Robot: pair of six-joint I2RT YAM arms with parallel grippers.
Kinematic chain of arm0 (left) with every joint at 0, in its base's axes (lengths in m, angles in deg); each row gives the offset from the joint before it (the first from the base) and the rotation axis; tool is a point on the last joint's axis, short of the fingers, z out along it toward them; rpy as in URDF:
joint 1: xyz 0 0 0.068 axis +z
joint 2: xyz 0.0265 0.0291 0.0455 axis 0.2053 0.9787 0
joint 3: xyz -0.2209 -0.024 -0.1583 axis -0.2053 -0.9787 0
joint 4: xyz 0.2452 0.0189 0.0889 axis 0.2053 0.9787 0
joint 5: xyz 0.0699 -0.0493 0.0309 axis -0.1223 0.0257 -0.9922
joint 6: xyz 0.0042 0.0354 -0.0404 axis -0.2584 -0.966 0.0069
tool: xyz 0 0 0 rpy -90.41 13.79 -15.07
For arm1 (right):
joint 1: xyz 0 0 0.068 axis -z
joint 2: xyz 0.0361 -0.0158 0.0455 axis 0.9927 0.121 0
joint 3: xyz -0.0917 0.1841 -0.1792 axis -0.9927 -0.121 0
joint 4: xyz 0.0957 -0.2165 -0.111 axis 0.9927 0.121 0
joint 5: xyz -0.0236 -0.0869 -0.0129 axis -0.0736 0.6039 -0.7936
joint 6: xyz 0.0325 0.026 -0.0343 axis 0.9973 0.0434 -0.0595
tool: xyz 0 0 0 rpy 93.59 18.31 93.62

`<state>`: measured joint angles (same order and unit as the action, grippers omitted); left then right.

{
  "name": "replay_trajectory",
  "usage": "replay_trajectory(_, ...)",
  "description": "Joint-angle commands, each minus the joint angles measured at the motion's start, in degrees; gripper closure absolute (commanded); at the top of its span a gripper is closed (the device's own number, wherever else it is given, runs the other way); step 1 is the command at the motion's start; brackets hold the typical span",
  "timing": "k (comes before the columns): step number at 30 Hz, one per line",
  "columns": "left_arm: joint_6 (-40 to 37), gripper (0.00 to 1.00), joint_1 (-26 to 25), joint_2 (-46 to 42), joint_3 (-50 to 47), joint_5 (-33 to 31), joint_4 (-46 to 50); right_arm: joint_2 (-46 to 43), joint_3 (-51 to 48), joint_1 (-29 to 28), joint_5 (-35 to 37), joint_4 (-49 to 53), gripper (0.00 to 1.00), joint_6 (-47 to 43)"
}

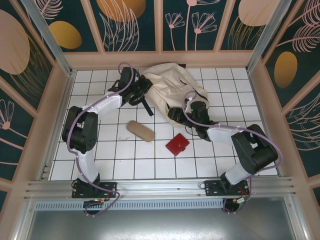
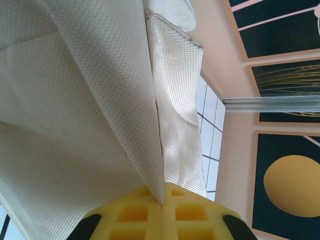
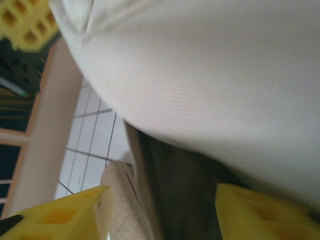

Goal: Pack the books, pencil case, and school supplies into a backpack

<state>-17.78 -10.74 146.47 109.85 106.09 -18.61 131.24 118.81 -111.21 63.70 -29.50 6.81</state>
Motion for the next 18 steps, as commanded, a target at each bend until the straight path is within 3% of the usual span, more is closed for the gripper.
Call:
replay_trajectory(1, -2.5, 1.0, 0.3, -4.3, 0.0, 3.3, -6.2, -1.3, -1.5, 3.4, -3.7, -5.4, 0.35, 1.4)
replay_trajectory(5, -5.7, 1.0, 0.3, -4.9, 0.2, 3.1, -4.4, -1.3, 1.4, 5.6, -5.4, -5.0, 0.29, -0.2)
replay_trajectory(10, -8.5, 1.0, 0.3, -5.0, 0.5, 3.3, -2.2, -0.3, 6.2, 6.9, -5.9, -3.9, 0.32, -3.4)
replay_trajectory(14, -8.1, 1.0, 0.3, -4.3, 0.7, 5.0, -3.0, 1.0, 8.3, 6.8, -7.2, -0.5, 0.45, -7.2)
replay_trajectory(18, -7.9, 1.0, 0.3, -3.8, 1.4, 5.4, -3.4, 2.6, 7.9, 5.7, -9.4, 2.1, 0.58, -5.2)
